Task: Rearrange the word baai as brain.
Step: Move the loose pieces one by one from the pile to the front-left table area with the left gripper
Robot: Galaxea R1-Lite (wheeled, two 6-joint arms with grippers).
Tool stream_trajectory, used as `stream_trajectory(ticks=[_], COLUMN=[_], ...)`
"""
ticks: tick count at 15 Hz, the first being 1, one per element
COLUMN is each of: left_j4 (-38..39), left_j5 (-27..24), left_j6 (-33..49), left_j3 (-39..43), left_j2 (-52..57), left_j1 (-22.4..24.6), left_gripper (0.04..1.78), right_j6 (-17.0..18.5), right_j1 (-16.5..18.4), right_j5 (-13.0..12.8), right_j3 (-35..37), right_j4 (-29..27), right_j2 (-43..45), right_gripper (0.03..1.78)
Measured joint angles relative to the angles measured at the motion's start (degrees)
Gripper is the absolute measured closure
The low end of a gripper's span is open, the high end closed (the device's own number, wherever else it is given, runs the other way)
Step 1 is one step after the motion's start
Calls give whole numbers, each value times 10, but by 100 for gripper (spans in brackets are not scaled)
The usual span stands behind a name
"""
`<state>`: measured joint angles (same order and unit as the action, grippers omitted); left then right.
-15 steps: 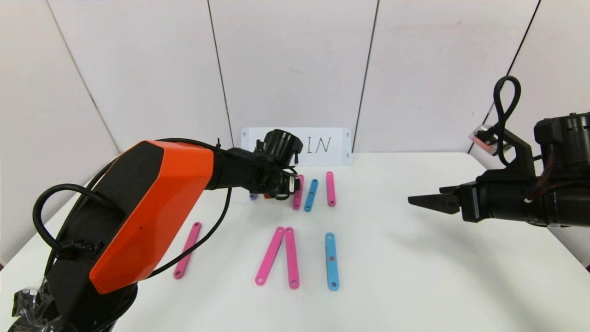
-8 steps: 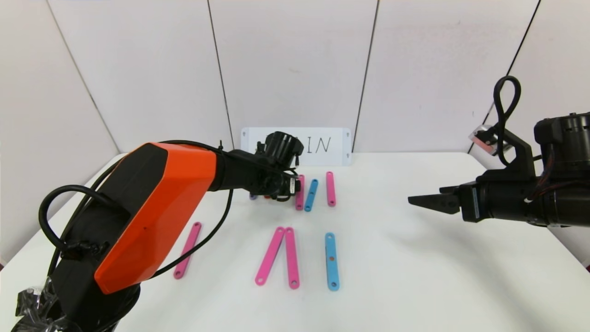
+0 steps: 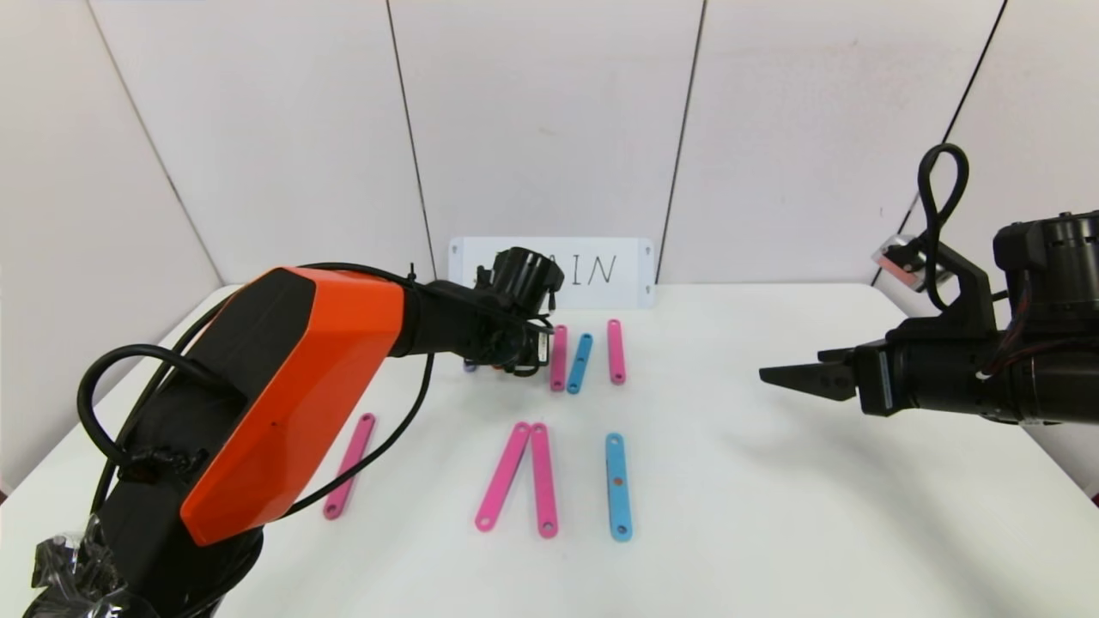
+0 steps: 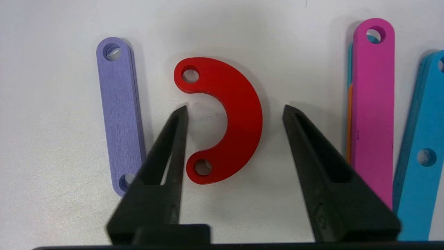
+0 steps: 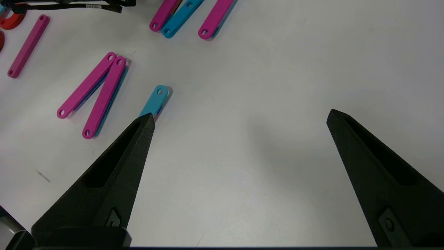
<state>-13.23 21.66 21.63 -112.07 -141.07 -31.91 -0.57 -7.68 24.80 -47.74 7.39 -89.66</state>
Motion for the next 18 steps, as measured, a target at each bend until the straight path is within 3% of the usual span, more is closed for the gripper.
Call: stream_trajectory(ticks=[2,4,18], left_j4=[0,0,-9], left_j5=[0,0,1], left_j6=[0,-1,-16], left_j3=[0,0,6], left_j2=[0,0,43], left_j1=[0,0,-2], left_gripper=[135,152,153], right_j6=[0,0,-1], right_j1=[0,0,-3], right_j5=[0,0,-1], right_j3=[0,0,0], right_j4=[0,0,0], right_j2=[0,0,0], right_gripper=[7,7,7])
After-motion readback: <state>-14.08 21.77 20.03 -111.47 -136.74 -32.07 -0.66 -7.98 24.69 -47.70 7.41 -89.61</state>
